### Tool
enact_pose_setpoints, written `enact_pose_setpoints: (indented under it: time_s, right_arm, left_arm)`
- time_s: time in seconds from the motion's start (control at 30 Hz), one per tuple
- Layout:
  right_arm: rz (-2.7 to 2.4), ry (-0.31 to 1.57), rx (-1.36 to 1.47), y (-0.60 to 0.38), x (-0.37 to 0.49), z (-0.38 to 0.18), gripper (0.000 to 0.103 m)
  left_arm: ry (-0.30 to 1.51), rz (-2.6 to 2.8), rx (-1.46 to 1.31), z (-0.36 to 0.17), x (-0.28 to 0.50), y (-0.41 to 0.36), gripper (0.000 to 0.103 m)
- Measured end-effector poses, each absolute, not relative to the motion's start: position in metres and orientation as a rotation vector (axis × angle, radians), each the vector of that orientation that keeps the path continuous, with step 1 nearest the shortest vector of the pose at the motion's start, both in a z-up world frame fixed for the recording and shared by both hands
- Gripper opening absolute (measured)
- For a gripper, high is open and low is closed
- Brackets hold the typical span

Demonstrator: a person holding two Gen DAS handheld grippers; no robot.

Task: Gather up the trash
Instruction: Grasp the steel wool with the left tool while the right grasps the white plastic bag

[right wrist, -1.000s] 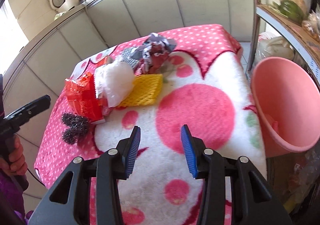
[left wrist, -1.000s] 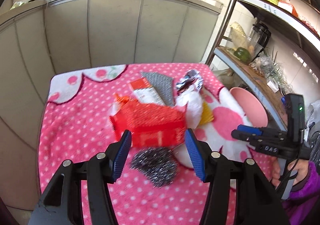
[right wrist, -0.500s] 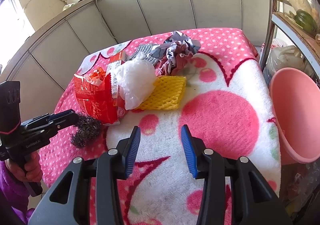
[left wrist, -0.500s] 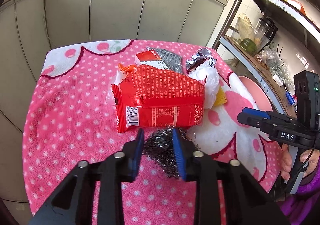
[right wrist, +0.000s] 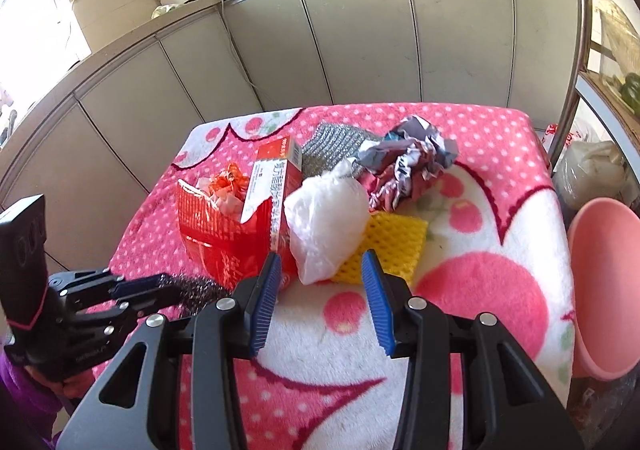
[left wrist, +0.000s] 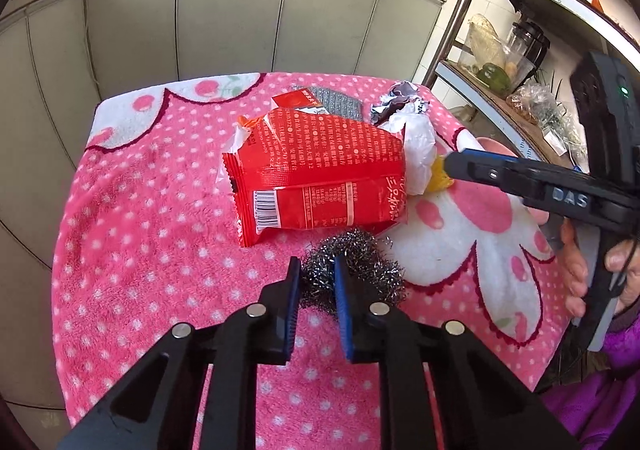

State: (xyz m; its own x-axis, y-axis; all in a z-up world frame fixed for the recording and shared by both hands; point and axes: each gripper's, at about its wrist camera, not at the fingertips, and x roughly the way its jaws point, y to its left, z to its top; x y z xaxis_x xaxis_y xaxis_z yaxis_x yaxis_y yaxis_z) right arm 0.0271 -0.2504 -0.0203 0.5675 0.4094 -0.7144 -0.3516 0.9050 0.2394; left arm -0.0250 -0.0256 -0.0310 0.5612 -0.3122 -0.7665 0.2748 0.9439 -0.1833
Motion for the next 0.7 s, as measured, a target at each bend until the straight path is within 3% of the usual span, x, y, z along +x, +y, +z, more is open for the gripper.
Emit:
enact_pose_setpoints:
  time_s: [0.27, 0.4, 0.7]
  right_arm:
    - [0.388, 0.879, 0.065, -0.241, 0.044, -0.036, 0.042]
    - [0.393, 0.883, 0.07, -0.243, 0.044, -0.037, 0.019]
    - [0.423, 0.831, 0.096, -0.263, 0.021, -0.02, 0.014]
  left_arm:
    - [0.875, -0.366, -0.06, -0.013, -0.044, -0.023, 0.012]
    - [0.86, -0.379, -0.073, -0.004, -0.048, -0.023, 0.012]
    - [0.82, -0.39, -0.075, 0.014, -0.052, -0.032, 0.012]
